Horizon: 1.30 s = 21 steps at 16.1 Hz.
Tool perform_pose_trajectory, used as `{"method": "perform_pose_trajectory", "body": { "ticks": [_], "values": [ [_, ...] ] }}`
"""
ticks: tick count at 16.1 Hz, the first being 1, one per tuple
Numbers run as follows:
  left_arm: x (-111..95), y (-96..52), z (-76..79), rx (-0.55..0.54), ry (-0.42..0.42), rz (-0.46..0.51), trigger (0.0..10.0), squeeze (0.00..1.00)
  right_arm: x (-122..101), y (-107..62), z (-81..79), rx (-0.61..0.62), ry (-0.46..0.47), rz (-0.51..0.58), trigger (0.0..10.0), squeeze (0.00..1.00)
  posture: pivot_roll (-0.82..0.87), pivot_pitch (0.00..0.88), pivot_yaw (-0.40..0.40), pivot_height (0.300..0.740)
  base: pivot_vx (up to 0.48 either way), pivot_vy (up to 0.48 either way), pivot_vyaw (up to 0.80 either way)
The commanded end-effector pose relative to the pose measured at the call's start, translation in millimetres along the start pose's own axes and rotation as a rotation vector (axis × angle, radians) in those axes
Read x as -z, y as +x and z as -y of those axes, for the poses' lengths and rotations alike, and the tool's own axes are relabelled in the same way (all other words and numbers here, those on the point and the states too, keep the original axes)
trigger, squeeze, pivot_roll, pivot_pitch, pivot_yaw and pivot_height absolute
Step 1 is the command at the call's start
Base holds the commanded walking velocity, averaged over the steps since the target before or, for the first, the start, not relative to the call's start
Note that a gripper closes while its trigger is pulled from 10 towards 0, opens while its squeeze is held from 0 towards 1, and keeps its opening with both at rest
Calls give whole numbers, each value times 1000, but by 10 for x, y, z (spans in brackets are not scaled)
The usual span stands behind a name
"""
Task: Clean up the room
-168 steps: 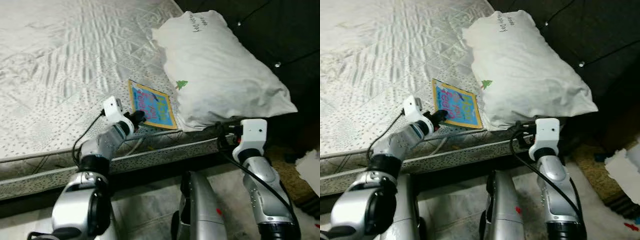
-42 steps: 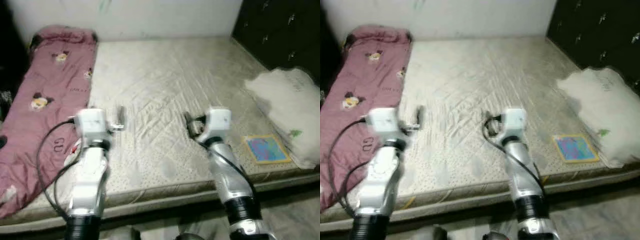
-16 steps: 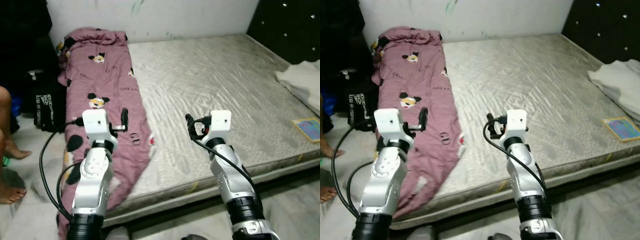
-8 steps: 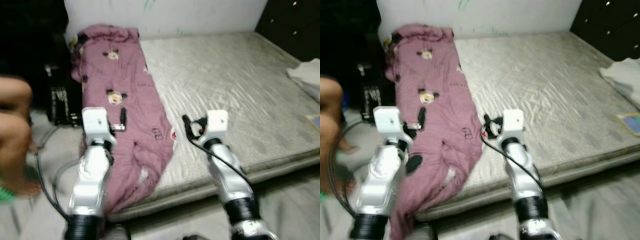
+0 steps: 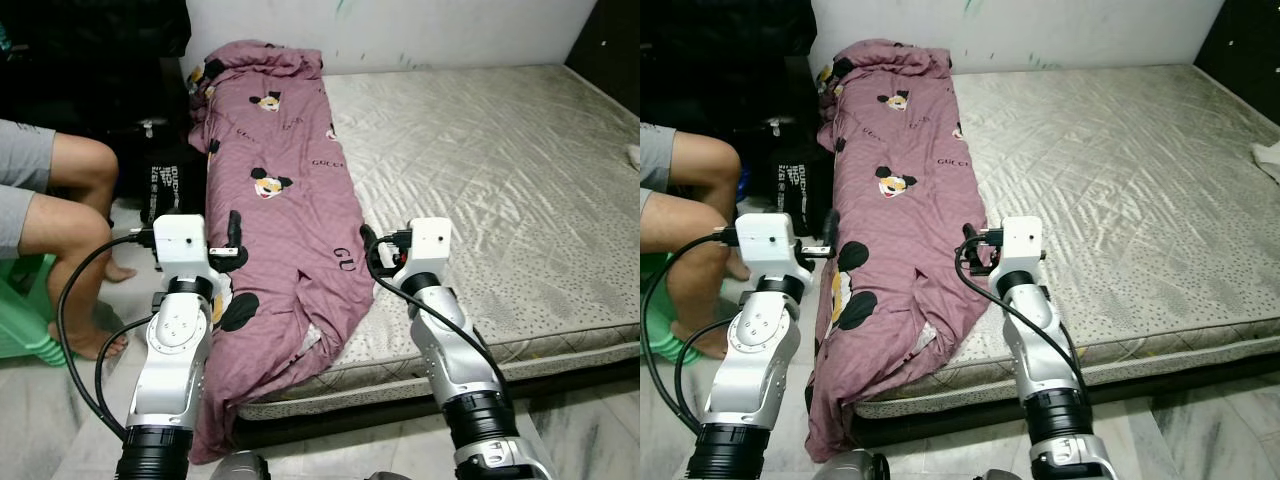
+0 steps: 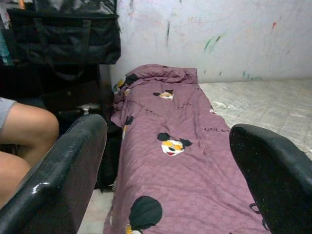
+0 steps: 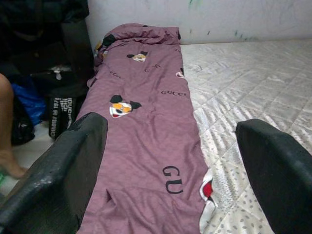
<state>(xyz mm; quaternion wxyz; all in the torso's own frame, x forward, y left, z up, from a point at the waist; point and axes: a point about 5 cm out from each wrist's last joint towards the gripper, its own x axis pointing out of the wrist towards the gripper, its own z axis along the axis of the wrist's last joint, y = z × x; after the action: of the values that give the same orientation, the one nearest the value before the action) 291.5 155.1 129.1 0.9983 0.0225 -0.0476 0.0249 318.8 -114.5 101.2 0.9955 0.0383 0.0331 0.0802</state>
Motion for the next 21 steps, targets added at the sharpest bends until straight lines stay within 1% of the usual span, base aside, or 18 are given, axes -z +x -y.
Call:
{"method": "perform_pose_trajectory", "body": {
  "ticks": [1, 3, 5, 6, 8, 10, 12, 14, 17, 21],
  "values": [
    [30, -26, -49, -21, 24, -16, 10000, 0, -59, -4, 12, 3, 17, 26, 10000, 0, 52, 14, -29, 740, 0, 0, 0],
    [49, -90, -174, -46, 34, -24, 10000, 0, -83, -37, 18, 5, 32, 40, 10000, 0, 52, 23, -23, 740, 0, 0, 0],
    [69, -184, -328, -67, 73, -30, 10000, 0, -114, -92, 58, 14, 33, 57, 10000, 0, 57, 30, -21, 740, 0, 0, 0],
    [103, -262, -415, -85, 91, -44, 10000, 0, -127, -136, 103, 25, 31, 65, 10000, 0, 60, 34, -23, 740, 0, 0, 0],
    [172, -419, -501, -95, 116, -72, 10000, 0, -124, -221, 184, 47, 32, 65, 10000, 0, 58, 39, -26, 740, 0, 0, 0],
    [189, -476, -484, -89, 116, -78, 10000, 0, -115, -249, 209, 53, 36, 58, 10000, 0, 59, 45, -30, 740, 0, 0, 0],
    [153, -439, -467, -88, 104, -71, 10000, 0, -110, -248, 190, 49, 39, 50, 10000, 0, 59, 58, -33, 740, 0, 0, 0],
    [137, -437, -460, -86, 101, -68, 10000, 0, -121, -258, 181, 46, 39, 48, 10000, 0, 57, 63, -32, 740, 0, 0, 0],
    [126, -418, -455, -87, 92, -68, 10000, 0, -123, -265, 183, 45, 43, 44, 10000, 0, 53, 76, -31, 726, 0, 0, 0],
    [115, -391, -462, -98, 76, -68, 10000, 0, -126, -260, 189, 43, 42, 36, 10000, 0, 48, 83, -36, 691, 0, 0, 0]
  ]
}}
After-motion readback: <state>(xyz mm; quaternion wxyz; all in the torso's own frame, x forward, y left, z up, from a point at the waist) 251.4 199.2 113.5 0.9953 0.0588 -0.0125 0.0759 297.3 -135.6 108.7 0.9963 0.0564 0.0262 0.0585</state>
